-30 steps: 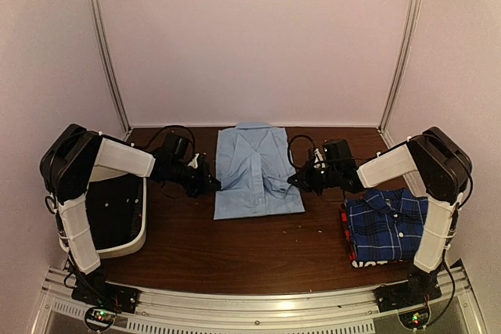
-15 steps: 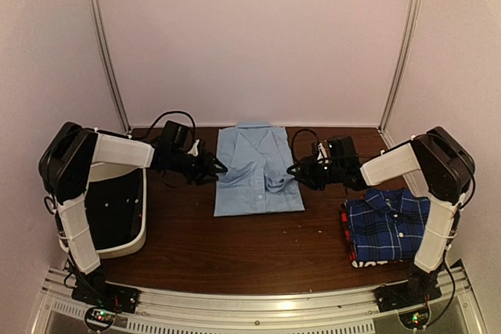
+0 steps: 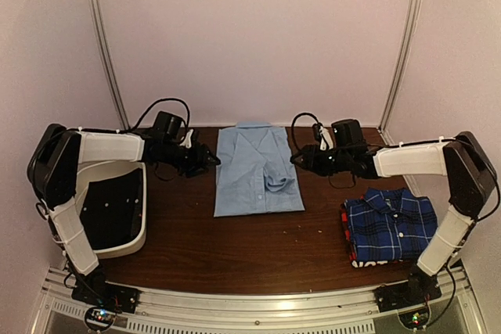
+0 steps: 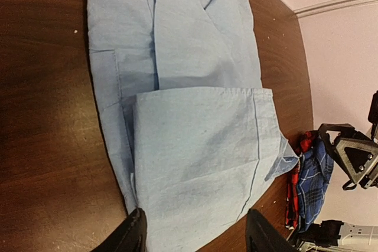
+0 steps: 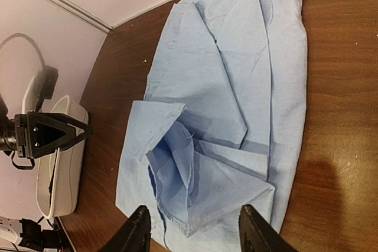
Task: Fold and stack the long sleeve shirts
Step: Fold the rectangle-folded shirt at the center of the board.
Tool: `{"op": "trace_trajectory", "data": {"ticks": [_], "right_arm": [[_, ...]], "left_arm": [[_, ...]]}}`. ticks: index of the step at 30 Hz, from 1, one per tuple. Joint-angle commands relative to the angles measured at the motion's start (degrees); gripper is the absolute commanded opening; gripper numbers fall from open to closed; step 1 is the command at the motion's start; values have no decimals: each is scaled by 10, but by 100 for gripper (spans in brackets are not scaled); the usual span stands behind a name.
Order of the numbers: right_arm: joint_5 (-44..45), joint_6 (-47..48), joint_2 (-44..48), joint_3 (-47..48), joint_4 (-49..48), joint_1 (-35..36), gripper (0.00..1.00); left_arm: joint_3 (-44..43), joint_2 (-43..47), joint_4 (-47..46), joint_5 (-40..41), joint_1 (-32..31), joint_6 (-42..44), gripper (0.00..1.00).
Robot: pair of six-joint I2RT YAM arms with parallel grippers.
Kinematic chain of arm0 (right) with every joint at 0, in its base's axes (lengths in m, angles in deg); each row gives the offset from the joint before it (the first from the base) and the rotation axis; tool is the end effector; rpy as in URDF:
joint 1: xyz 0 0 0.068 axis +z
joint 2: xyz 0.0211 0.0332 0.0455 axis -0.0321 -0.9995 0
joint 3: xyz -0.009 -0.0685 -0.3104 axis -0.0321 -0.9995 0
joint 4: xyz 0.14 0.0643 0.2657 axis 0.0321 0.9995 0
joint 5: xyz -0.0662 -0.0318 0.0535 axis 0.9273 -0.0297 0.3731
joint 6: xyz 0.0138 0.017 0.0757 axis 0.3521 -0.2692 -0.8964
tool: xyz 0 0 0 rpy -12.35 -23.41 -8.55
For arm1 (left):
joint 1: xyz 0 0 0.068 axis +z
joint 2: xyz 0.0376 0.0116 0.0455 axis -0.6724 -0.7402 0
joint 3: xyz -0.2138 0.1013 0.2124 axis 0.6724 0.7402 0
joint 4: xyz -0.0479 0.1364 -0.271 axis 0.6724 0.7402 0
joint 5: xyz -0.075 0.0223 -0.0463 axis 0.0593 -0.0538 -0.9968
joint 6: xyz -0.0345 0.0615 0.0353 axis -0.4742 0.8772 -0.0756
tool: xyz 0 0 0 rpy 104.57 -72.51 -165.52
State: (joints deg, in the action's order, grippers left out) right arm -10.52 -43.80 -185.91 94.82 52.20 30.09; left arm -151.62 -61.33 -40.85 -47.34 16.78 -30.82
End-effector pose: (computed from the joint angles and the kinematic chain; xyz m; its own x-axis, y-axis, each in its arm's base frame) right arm 0.3712 0.2324 0.2083 -0.8205 0.1821 -0.5419 -0.3173 0.6434 0.6966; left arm 0.4062 -0.2288 0.1949 -0.9295 -0.2635 -0.2580 0.0174 0.6675 -0.7444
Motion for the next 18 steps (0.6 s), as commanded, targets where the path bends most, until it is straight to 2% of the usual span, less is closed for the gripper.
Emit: {"op": "trace_trajectory", "data": {"ticks": [1,6,10,15,18], "right_arm": [[54,83,35,-29,62,57,47],[64,80,44,-69,38,113,23],[67,71,17,-79,13,138,13],[76,73,-33,-51,7,142,10],[92,82,-74,-1,31,137,10]], "left_arm": [[25,36,2,13,-24,36,58],[33,39,-7,22,-57,29,56],[38,33,-22,16,-71,18,55],[36,30,-22,11,-73,17,54],[36,31,-19,10,-73,19,54]]}}
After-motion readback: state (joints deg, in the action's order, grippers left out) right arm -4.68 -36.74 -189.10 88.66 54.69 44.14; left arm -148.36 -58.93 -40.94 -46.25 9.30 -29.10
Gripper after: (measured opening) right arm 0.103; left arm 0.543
